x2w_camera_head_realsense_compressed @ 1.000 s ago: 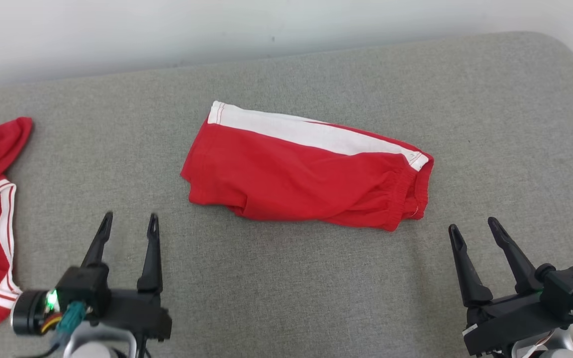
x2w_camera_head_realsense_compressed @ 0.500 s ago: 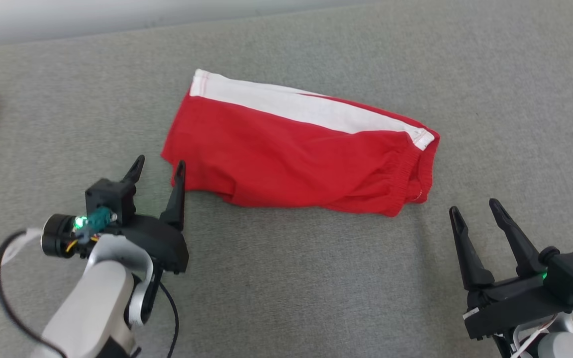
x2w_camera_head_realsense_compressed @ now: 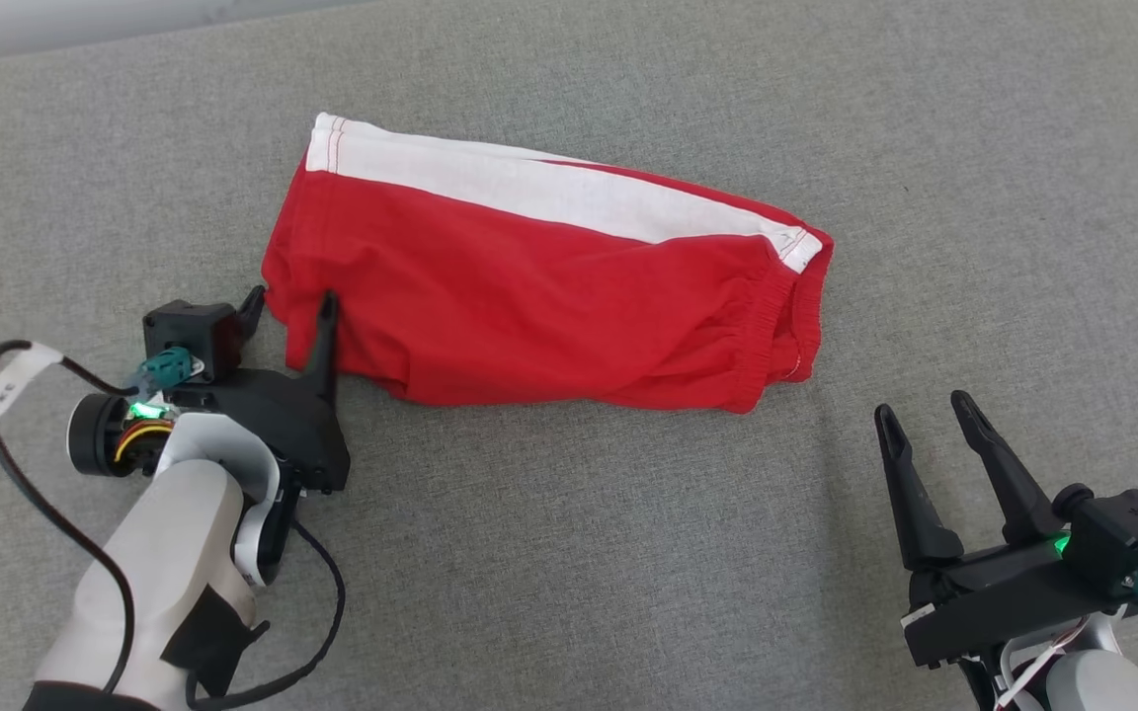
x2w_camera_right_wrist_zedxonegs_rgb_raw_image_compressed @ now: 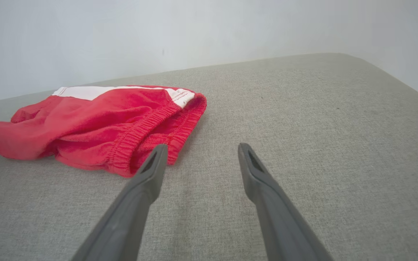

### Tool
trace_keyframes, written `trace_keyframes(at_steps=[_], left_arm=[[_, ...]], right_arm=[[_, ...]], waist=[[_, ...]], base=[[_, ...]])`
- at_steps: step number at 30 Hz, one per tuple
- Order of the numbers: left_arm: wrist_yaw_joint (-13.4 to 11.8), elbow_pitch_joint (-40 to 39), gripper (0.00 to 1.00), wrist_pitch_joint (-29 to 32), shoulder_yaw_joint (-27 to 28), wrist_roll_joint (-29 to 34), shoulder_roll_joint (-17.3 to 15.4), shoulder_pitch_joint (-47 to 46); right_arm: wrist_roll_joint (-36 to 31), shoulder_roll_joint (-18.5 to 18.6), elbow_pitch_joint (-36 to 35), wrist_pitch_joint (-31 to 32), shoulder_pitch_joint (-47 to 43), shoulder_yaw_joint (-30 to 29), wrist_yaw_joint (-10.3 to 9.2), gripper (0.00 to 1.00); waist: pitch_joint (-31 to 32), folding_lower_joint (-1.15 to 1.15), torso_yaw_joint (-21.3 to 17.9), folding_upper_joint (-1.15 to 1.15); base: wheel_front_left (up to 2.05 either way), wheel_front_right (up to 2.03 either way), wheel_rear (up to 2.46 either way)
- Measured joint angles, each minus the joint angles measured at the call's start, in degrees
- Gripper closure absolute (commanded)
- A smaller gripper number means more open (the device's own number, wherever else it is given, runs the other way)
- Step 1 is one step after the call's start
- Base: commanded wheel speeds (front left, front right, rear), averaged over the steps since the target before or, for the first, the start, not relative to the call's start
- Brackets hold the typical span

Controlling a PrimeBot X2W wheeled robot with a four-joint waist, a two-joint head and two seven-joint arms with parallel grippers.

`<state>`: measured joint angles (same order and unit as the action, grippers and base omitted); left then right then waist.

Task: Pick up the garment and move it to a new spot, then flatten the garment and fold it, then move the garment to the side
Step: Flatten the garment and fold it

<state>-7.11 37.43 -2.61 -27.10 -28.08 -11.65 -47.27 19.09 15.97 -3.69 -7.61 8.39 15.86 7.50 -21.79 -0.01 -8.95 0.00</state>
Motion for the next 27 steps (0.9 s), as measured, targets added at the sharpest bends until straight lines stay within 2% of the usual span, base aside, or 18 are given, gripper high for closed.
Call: trace_keyframes(at_steps=[1, 8, 13, 20, 27], left_arm=[[0.25, 0.51, 1.00, 0.02, 0.00, -0.34, 0.12, -0.15], [0.94, 1.44, 1.00, -1.13, -0.21, -0.83, 0.83, -0.18], [-0.59, -1.58, 1.00, -3.32, -0.02, -1.05, 1.12, 2.94], [-3.66, -13.15, 1.00, -4.31, -0.10, -1.68, 0.14, 13.34], [-7.54, -25.09, 1.00, -2.27, -0.16, -2.35, -1.83, 23.40]], right_arm=[[0.05, -0.07, 0.22, -0.07, 0.03, -0.02, 0.00, 0.00], [0.27, -0.34, 0.88, -0.57, 0.03, -0.38, 0.00, 0.00], [0.48, -0.67, 1.21, -0.74, -0.16, -1.10, 0.00, 0.00], [0.65, -0.63, 1.40, -0.03, -2.27, -3.61, 0.00, 0.00], [0.65, -0.37, 0.74, 1.62, -3.94, -5.50, 0.00, 0.00]], waist=[[0.05, 0.00, 0.00, 0.00], [0.50, 0.00, 0.46, 0.00], [1.23, 0.00, 1.22, 0.00], [2.84, 0.01, 2.96, 0.00], [4.80, 0.01, 5.03, 0.00]], base=[[0.00, 0.00, 0.00], [0.00, 0.00, 0.00], [0.00, 0.00, 0.00], [0.00, 0.00, 0.00], [0.00, 0.00, 0.00]])
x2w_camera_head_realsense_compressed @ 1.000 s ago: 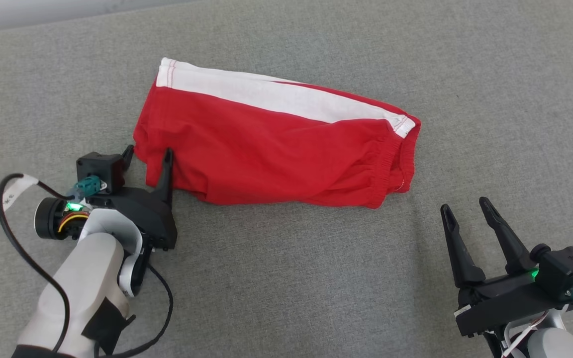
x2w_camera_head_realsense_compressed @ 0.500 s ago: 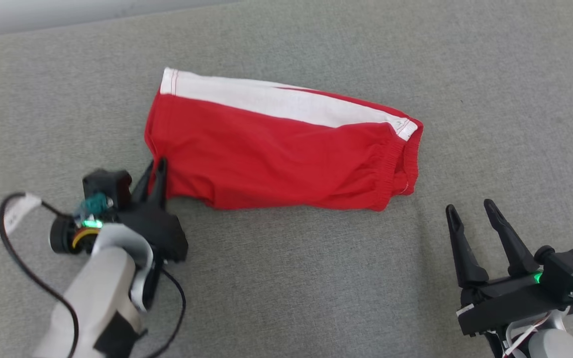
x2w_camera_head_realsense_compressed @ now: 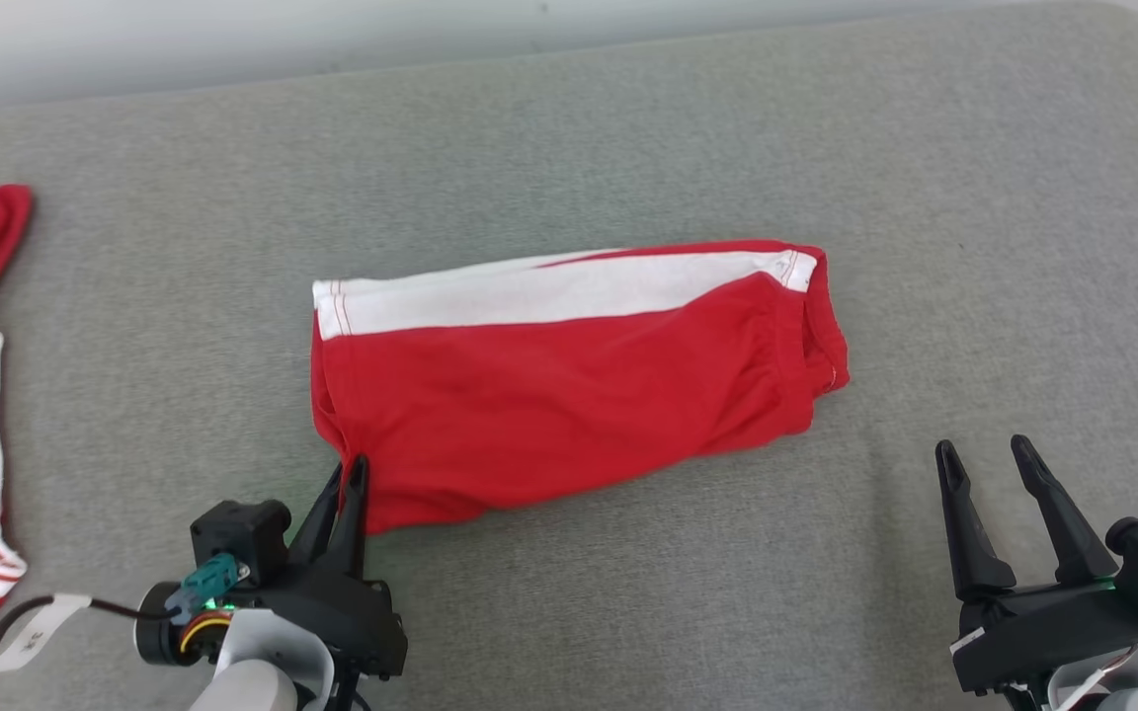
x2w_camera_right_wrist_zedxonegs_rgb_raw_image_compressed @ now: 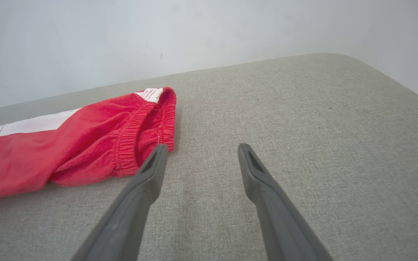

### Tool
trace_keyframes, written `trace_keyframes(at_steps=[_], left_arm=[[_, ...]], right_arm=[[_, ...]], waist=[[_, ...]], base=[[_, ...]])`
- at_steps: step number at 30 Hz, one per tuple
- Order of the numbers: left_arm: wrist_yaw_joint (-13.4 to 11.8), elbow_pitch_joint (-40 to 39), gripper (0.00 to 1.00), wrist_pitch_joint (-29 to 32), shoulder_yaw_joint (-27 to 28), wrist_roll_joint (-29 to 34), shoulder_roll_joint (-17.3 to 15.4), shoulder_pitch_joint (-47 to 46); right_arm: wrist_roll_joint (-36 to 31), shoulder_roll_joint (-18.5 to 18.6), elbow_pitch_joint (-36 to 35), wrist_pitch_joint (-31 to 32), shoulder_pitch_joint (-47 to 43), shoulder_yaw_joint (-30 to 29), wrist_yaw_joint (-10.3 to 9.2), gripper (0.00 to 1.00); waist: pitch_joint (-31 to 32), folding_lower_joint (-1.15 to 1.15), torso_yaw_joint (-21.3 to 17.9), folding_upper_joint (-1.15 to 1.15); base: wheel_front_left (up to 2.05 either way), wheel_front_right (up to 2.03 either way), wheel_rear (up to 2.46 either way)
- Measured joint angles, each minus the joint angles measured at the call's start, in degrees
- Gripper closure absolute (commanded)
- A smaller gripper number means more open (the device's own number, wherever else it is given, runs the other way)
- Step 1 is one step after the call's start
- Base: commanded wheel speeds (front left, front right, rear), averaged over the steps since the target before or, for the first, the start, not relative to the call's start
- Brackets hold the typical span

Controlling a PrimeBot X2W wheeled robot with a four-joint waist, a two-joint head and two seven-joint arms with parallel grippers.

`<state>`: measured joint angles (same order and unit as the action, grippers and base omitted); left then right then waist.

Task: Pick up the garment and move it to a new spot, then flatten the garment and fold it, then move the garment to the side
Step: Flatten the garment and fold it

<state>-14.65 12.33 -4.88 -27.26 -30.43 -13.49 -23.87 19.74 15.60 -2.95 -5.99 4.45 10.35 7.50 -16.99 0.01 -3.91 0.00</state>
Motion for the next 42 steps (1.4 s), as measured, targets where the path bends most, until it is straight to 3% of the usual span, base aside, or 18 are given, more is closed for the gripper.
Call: trace_keyframes(at_steps=[2, 4, 5, 9, 13, 20, 30, 42], left_arm=[[-0.27, -1.52, 1.00, 0.59, 0.01, -0.38, -0.26, 1.01], [-0.49, -1.88, 0.29, 1.23, 0.05, -1.04, -0.41, 1.30], [-0.49, -1.92, 0.00, 1.29, 0.10, -1.43, -0.40, 1.33], [-0.81, -2.09, 0.00, -0.45, 0.77, -1.29, -0.52, 1.32], [-3.15, -2.93, 0.00, -4.63, 2.85, -0.47, -0.77, 1.60], [-4.63, -8.06, 0.00, -9.39, 6.09, 3.02, -1.92, 1.85], [-7.50, -17.01, 0.00, -9.85, 6.34, 10.81, -5.66, 7.79], [-9.75, -21.73, 0.00, -6.65, 5.21, 11.76, -7.47, 13.35]], right_arm=[[0.00, -0.01, -0.22, 0.46, -0.36, -0.42, 0.00, 0.00], [0.26, -0.05, -0.42, 0.85, -0.34, -0.42, 0.00, 0.00], [0.42, -0.08, -0.43, 0.97, -0.31, -0.37, 0.00, 0.00], [0.56, -0.12, -0.32, 1.04, -0.06, -0.09, 0.00, 0.00], [0.57, -0.55, 0.00, 0.85, 0.36, -0.15, 0.00, 0.00], [-0.16, -0.73, 0.80, 0.30, 1.53, 0.31, 0.00, 0.00], [-2.77, -0.01, 1.30, 0.44, 1.83, 2.11, 0.00, 0.00], [-3.94, -0.60, 0.12, 1.55, -0.51, 1.14, 0.00, 0.00]], waist=[[0.36, 0.00, 0.68, 0.00], [0.71, 0.00, 1.18, 0.00], [0.91, 0.00, 1.34, 0.00], [1.74, 0.00, 1.48, 0.00], [2.66, 0.00, 1.33, 0.00], [4.60, 0.00, 1.70, 0.00], [8.07, 0.00, 2.26, 0.00], [9.99, 0.00, 3.28, 0.01]], base=[[0.00, 0.00, 0.00], [0.00, 0.00, 0.00], [0.00, 0.00, 0.00], [0.00, 0.00, 0.00], [0.00, 0.00, 0.00], [0.00, 0.00, 0.00], [0.00, 0.00, 0.00], [0.00, 0.00, 0.00]])
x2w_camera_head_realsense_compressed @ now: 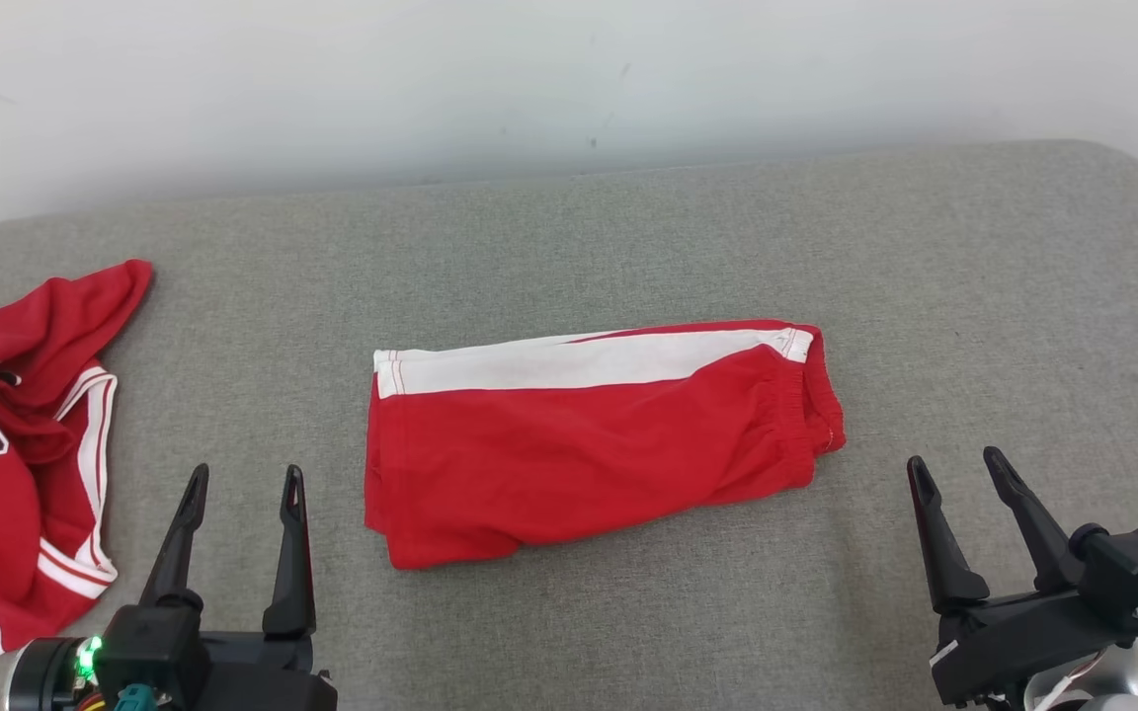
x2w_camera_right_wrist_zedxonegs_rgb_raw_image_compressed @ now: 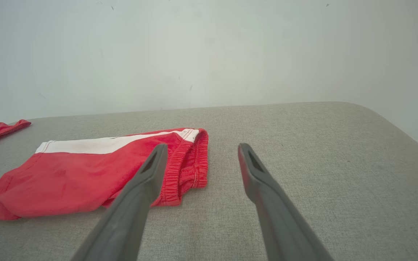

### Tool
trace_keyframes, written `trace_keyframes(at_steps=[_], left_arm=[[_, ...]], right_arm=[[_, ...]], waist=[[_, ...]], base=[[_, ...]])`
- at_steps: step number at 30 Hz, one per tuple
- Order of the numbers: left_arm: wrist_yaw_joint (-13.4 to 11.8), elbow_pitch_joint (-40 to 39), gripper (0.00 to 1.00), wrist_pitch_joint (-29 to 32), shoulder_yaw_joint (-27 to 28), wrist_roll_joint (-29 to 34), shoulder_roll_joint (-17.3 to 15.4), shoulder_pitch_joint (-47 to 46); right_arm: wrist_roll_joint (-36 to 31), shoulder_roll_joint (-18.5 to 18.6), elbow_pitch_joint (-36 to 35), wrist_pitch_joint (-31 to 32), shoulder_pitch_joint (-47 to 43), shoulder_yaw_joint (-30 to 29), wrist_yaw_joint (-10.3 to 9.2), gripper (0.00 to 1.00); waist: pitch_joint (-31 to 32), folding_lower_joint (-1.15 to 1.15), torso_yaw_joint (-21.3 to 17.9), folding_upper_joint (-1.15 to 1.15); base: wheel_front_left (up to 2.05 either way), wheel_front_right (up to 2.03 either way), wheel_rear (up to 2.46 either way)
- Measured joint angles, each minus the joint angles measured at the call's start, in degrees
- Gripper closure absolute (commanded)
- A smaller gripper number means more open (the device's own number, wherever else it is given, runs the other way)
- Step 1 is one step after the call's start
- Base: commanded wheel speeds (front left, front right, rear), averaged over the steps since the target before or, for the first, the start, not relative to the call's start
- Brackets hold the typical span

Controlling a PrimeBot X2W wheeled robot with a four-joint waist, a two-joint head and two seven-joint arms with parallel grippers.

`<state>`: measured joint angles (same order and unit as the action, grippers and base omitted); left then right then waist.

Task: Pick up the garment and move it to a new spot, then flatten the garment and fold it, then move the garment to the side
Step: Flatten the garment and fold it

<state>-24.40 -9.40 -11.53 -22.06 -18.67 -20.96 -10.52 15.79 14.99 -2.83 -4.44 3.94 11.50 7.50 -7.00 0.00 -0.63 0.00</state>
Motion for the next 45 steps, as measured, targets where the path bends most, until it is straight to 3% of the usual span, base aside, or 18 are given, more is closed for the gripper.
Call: trace_keyframes(at_steps=[10, 23, 37, 38, 39, 40, 45], left_arm=[[0.00, -1.54, 0.00, 0.88, -1.25, 0.09, 0.47, -0.77], [0.87, -0.71, 0.00, -0.24, -3.98, 0.45, 3.48, -3.96], [1.90, 1.58, 0.00, -1.64, -4.28, 0.30, 4.35, -5.99], [1.89, 1.63, 0.00, -1.64, -4.28, 0.30, 4.34, -6.00], [1.90, 1.68, 0.00, -1.64, -4.27, 0.25, 4.33, -6.02], [1.97, 1.70, 0.00, -1.64, -4.27, 0.16, 4.33, -6.05], [1.96, 1.81, 0.00, -1.69, -4.20, 0.07, 4.24, -6.28]], right_arm=[[0.69, 1.33, 1.35, 0.89, 3.46, -1.23, 0.00, 0.00], [4.75, 4.92, 17.80, -0.26, 14.94, 5.60, 0.00, 0.00], [7.93, 3.23, 27.95, -2.71, 19.08, 8.55, -0.02, 0.00], [8.04, 3.10, 28.20, -2.74, 19.12, 8.87, -0.02, 0.47], [8.36, 2.91, 28.47, -2.70, 19.13, 9.13, -0.02, 0.66], [8.84, 2.77, 28.78, -2.65, 19.16, 9.43, -0.02, 1.00], [9.18, 2.53, 29.52, -3.67, 19.33, 10.00, 0.08, 1.00]], waist=[[-1.49, 0.00, 2.30, 0.00], [-7.95, -0.02, 6.31, -0.01], [-10.66, -0.01, 7.41, 0.00], [-10.60, -0.01, 7.21, 0.00], [-10.52, -0.01, 7.03, 0.00], [-10.46, 0.00, 6.84, 0.00], [-10.24, 0.00, 5.89, 0.00]], base=[[0.00, 0.00, 0.00], [0.00, 0.00, 0.00], [0.00, 0.00, 0.00], [0.00, 0.00, 0.00], [0.00, 0.00, 0.00], [0.00, 0.00, 0.00], [0.00, 0.00, 0.00]])
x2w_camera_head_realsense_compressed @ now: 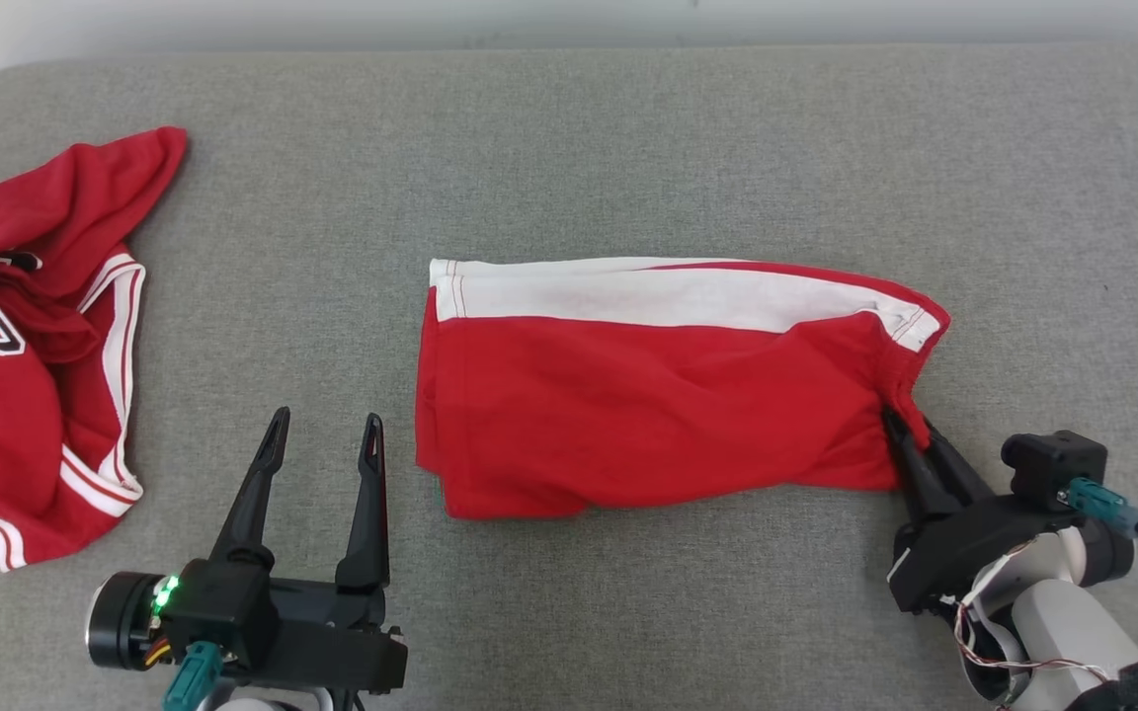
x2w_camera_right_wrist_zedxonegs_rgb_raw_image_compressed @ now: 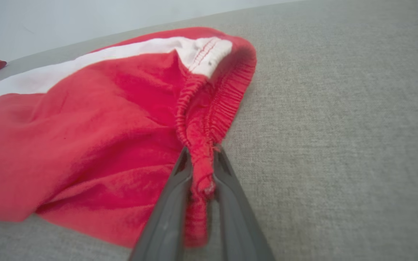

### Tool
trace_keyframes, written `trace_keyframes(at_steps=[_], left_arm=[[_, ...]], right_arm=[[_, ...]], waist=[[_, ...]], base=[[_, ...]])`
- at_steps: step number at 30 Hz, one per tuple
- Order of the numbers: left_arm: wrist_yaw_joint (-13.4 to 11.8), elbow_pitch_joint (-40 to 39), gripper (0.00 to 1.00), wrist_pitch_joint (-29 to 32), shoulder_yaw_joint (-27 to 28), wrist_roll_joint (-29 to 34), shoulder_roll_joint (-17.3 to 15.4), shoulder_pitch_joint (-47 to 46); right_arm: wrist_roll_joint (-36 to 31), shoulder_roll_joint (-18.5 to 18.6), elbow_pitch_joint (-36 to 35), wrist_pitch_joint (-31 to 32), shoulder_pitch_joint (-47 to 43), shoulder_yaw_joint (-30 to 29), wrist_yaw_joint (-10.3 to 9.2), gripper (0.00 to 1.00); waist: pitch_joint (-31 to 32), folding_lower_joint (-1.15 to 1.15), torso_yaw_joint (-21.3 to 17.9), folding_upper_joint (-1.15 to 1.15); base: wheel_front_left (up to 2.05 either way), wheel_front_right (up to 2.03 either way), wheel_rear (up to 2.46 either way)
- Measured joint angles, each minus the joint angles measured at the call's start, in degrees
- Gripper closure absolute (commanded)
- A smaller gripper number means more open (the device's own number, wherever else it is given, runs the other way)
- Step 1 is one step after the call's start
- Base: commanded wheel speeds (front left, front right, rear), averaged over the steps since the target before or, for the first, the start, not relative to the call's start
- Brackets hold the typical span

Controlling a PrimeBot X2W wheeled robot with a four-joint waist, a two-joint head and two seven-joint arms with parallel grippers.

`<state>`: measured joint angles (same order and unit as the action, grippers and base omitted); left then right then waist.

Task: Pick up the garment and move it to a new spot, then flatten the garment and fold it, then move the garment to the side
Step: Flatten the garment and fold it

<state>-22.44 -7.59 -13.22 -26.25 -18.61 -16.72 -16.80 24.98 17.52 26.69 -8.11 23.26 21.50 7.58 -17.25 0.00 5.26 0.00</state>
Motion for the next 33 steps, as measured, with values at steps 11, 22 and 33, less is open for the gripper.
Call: trace_keyframes(at_steps=[11, 22, 33], left_arm=[[-0.46, -0.23, 0.00, -0.02, 0.12, -0.09, -0.45, 0.14], [-0.99, -0.93, 0.00, 0.63, 0.22, -0.08, -1.21, 0.32], [-1.07, -1.40, 0.00, 1.05, -0.54, -0.09, -1.13, 0.00]], right_arm=[[0.87, 5.30, -0.20, -1.42, -3.60, -8.21, -0.03, 1.00], [-1.14, 3.24, -16.59, 3.19, -3.82, -5.22, -0.05, 1.00], [-2.69, -1.69, -30.08, 12.68, -4.26, 6.73, -0.05, 1.00]], waist=[[1.11, 0.00, -1.44, 0.00], [1.92, 0.00, -3.40, 0.00], [1.63, 0.00, -2.44, 0.00]], base=[[0.00, 0.00, 0.00], [0.00, 0.00, 0.00], [0.00, 0.00, 0.00]])
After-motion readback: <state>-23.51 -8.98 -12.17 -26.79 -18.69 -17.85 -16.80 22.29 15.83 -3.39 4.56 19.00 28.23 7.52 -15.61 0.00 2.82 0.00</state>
